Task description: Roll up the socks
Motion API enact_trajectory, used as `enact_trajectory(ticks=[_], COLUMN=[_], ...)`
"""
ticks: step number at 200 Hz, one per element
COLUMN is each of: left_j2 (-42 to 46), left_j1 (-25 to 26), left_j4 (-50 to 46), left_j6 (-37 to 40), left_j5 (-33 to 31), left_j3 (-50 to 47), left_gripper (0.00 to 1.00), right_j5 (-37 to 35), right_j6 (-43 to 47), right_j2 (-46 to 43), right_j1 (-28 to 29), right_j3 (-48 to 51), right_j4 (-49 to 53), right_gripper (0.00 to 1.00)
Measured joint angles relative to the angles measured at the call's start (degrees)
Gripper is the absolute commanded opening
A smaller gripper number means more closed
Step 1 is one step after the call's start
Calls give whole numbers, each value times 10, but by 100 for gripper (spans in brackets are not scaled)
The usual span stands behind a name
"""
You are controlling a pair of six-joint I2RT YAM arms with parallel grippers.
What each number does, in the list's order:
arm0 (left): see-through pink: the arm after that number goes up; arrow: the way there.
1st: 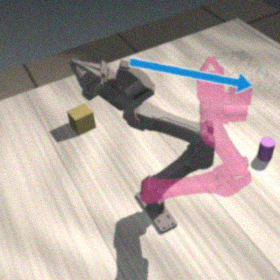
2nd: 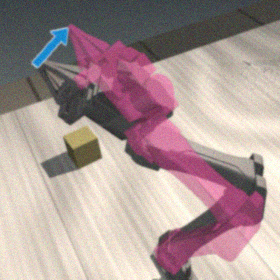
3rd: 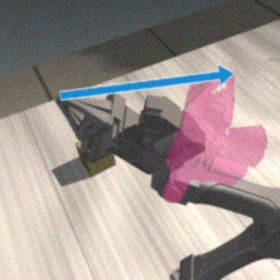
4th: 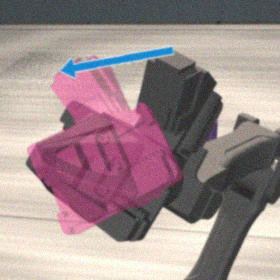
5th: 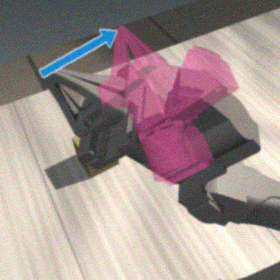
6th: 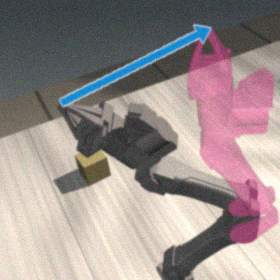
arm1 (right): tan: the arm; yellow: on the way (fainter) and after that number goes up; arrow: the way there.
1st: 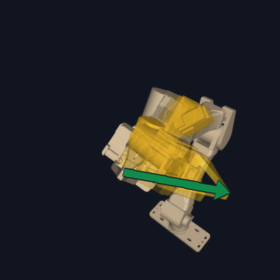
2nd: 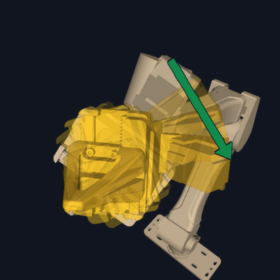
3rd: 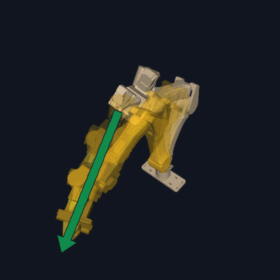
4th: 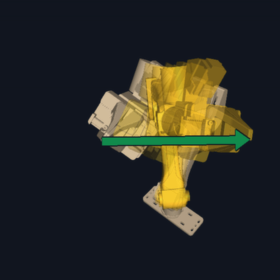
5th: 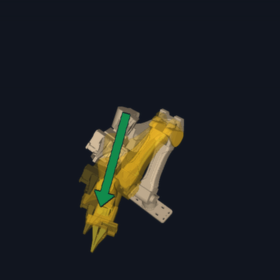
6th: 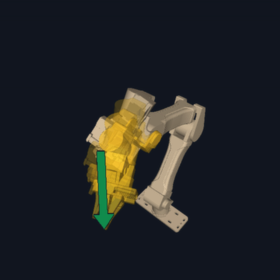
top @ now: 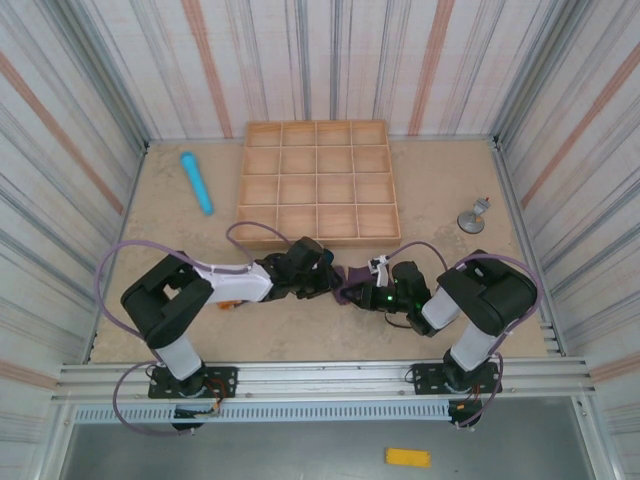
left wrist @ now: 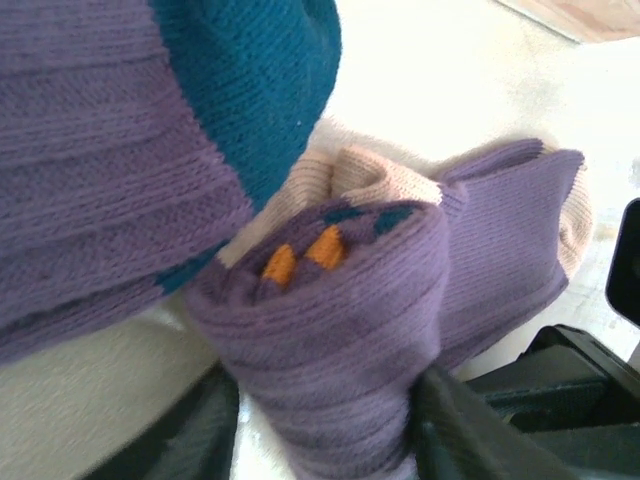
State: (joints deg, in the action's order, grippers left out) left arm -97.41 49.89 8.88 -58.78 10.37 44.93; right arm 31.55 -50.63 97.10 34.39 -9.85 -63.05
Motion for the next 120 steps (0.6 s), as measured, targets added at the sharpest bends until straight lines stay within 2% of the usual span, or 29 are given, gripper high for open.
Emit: enact_trajectory(ticks=[16,36,49,67,89,120], left_j2=[-8,-11,-10,-5,14,45], left_j1=[0,0,0,0,0,0], left_j4=[8,5,0,-15,-63,-154], left_j6=[-2,-8,-12,-17,-29,-60], left_j5=[1,0,-2,-9,-21,-42], left_j3=[6,12,13,16,19,30], left_gripper=[25,10,0,0,0,0], right_j5=[1,5,5,12,8,-42], right_j6=[-1,-2,-2,1,16,63], right_j2=[3,5,4,-6,-50,-150], right_j1=[-1,-4,-5,-6,2,47], right_j3=[0,-1,-1,-6,-20,-58], right_j4=[-3,-5,-4,12,80,269], right_gripper=[0,0,17,39,48,61])
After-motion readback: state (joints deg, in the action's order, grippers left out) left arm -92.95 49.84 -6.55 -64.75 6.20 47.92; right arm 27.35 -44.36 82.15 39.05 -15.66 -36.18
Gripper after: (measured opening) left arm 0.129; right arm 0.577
